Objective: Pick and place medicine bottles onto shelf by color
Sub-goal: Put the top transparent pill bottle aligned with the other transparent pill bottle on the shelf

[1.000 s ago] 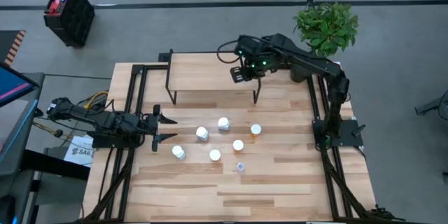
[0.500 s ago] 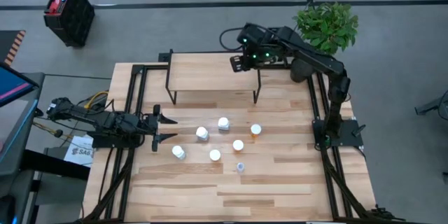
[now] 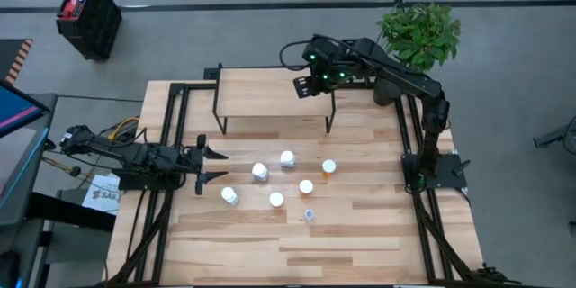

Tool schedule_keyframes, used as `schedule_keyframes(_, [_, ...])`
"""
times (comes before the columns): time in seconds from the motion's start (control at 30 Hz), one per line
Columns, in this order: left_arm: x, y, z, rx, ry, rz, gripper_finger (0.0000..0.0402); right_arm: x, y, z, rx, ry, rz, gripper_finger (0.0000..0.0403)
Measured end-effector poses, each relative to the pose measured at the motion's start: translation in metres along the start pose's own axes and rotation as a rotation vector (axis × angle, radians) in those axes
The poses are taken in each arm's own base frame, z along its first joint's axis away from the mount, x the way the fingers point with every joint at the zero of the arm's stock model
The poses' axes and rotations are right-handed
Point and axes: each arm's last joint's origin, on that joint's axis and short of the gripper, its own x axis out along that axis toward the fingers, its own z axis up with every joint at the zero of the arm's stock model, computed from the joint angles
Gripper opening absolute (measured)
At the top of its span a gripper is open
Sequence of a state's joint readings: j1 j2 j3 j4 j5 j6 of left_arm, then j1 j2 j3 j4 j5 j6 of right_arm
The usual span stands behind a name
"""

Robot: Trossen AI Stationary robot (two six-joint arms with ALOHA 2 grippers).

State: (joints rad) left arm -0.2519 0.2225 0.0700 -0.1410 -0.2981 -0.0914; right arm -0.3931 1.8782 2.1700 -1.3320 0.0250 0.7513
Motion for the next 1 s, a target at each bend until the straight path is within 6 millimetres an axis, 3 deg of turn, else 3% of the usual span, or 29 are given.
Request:
schedule_keyframes(0.63, [0.0, 0.0, 0.0, 0.0, 0.0, 0.0, 0.0222, 0.0, 0.0, 0.0, -0.004, 0.0, 0.0, 0.0113])
schedule_keyframes(0.87, [0.0, 0.0, 0.0, 0.0, 0.0, 0.0, 0.0222, 0.0001, -0.0005, 0.0005, -0.184, -0.001, -0.001, 0.0113])
schedule_keyframes(1.0, [0.0, 0.0, 0.0, 0.0, 0.0, 0.001, 0.0222, 0.0002, -0.0038, 0.0032, -0.376, -0.001, -0.008, 0.0113])
